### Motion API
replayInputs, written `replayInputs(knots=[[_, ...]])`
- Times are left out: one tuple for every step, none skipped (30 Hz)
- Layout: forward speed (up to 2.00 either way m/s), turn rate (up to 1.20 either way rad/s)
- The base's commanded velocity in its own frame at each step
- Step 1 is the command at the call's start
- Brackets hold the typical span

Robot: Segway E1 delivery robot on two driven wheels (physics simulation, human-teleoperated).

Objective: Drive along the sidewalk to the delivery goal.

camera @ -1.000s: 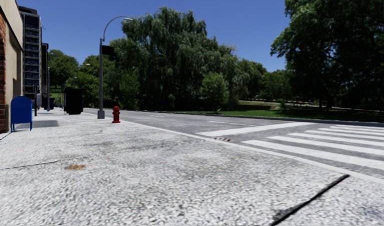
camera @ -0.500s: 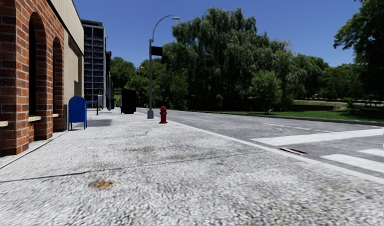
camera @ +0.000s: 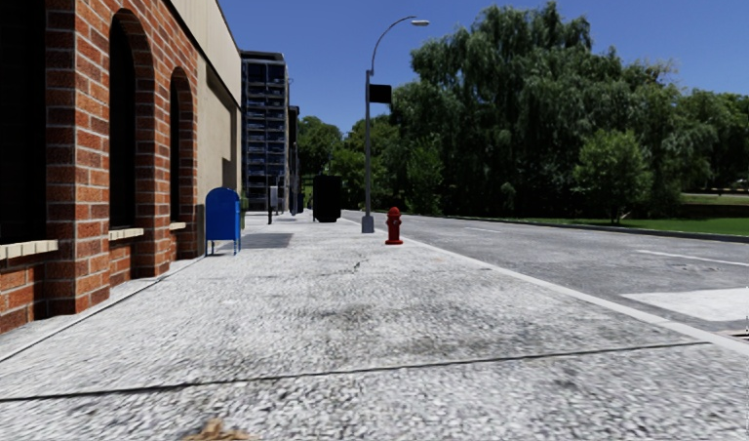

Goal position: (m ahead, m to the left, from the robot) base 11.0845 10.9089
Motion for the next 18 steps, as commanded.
replayInputs(knots=[[1.68, 0.13], [1.68, 0.13], [1.68, 0.06], [1.68, 0.0], [1.68, 0.0], [1.68, 0.0], [1.68, 0.0], [1.68, 0.0], [1.68, 0.0], [1.68, 0.0], [1.68, 0.0], [1.68, 0.0], [1.71, 0.15], [1.75, 0.21], [1.81, 0.25], [1.81, 0.25], [2.0, 0.26], [2.0, 0.27]])
